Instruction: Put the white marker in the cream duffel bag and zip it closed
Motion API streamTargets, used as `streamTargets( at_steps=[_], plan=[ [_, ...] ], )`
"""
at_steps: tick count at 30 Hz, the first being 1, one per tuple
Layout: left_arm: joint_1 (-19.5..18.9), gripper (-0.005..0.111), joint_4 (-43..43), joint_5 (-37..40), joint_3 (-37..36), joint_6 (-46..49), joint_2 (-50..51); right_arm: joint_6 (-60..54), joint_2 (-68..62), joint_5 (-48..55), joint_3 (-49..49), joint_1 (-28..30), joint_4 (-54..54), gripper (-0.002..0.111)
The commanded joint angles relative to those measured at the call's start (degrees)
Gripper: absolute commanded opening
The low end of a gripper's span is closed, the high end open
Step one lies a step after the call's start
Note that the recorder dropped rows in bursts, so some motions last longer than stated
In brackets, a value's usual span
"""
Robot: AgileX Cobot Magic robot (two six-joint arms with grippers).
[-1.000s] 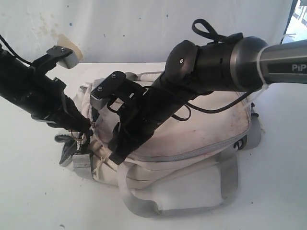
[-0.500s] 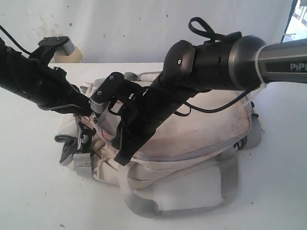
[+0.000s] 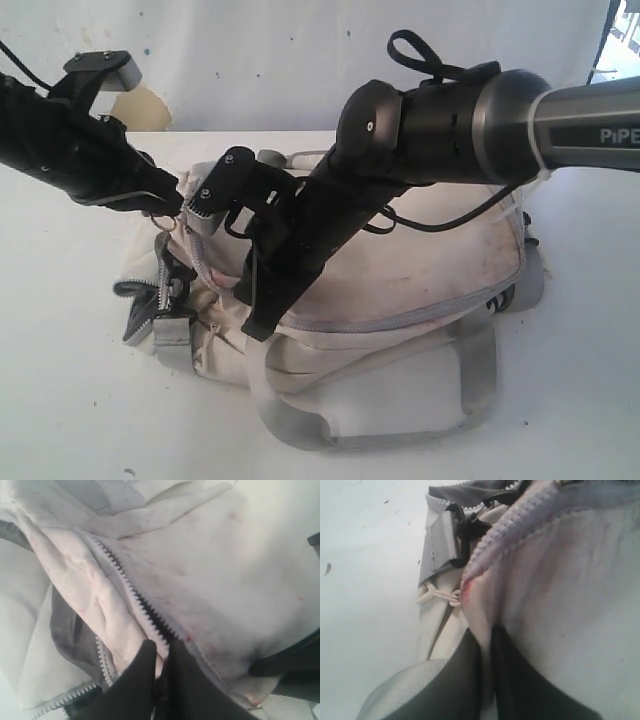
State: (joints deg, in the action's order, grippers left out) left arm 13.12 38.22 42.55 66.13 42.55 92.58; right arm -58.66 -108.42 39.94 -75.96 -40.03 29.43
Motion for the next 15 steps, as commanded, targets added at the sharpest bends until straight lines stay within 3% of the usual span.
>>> streamTargets(
  at_steps=[1,10,15],
  plan=[
    [-2.8,0.000,-0.3,-8.6,1.8,-0.6,-1.1,-0.8,-1.0,7.5,1.4,0.0,-5.1,0.000],
    [-2.8,0.000,9.1,-18.5,2.0,-0.6,-0.1,-1.3,-1.0,7.5,1.4,0.0,-5.1,0.000],
    [-2.8,0.000,9.9,-27.5,2.0,-0.6,3.2,-0.6,-1.0,6.9,1.4,0.0,-5.1,0.000]
  ],
)
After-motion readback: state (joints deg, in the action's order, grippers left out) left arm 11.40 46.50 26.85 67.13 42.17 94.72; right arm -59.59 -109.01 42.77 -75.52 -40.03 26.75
